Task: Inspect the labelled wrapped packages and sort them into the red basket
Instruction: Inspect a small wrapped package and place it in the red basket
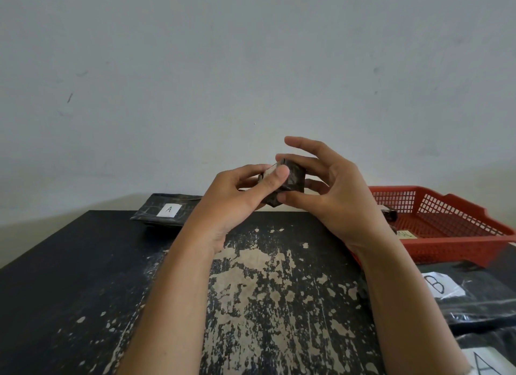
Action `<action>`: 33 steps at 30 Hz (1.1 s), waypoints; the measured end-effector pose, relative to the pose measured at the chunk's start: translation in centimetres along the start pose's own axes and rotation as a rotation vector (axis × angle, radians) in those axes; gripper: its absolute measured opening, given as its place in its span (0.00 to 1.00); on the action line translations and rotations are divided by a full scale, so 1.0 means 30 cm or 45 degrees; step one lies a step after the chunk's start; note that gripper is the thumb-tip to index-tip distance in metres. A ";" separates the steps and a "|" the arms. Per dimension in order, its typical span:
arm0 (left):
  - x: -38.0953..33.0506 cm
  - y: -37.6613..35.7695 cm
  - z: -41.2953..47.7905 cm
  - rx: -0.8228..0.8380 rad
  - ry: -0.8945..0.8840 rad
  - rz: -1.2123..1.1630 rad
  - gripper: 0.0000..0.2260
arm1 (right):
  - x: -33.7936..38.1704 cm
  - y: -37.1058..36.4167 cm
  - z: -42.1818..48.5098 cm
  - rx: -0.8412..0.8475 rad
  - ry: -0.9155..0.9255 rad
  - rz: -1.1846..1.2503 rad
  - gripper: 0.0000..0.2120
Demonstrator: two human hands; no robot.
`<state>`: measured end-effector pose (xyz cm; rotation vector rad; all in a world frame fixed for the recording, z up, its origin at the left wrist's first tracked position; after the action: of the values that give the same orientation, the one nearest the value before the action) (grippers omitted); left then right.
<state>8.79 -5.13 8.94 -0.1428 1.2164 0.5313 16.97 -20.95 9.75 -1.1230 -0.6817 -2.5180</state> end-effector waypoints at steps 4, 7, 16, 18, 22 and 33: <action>-0.009 0.007 -0.005 -0.023 0.046 -0.192 0.28 | 0.006 -0.003 -0.004 0.037 0.023 0.077 0.38; -0.014 0.014 -0.004 -0.027 0.042 -0.285 0.22 | 0.006 0.000 -0.003 0.010 -0.064 0.164 0.35; -0.023 0.011 -0.011 -0.005 0.012 -0.314 0.29 | -0.012 -0.006 -0.001 0.099 -0.309 0.379 0.29; -0.020 0.014 -0.010 -0.002 0.002 -0.300 0.30 | -0.014 -0.002 0.001 0.076 -0.316 0.362 0.29; -0.020 0.012 -0.007 -0.007 -0.020 -0.289 0.30 | -0.016 0.002 0.000 0.080 -0.309 0.330 0.28; -0.020 0.010 -0.006 0.055 -0.021 -0.236 0.28 | -0.011 -0.004 -0.003 -0.044 -0.310 0.378 0.25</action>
<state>8.36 -5.13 9.49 -0.2121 1.1841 0.3442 17.09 -20.87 9.42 -1.4425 -0.4883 -2.1741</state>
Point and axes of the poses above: each hand's wrist, its own z-axis towards the middle knuckle, its own y-axis out of the back of the hand, x = y × z, the point moved 2 cm from there along z, towards the middle knuckle, and after that the axes turned 1 degree about -y, right-handed, at the moved point
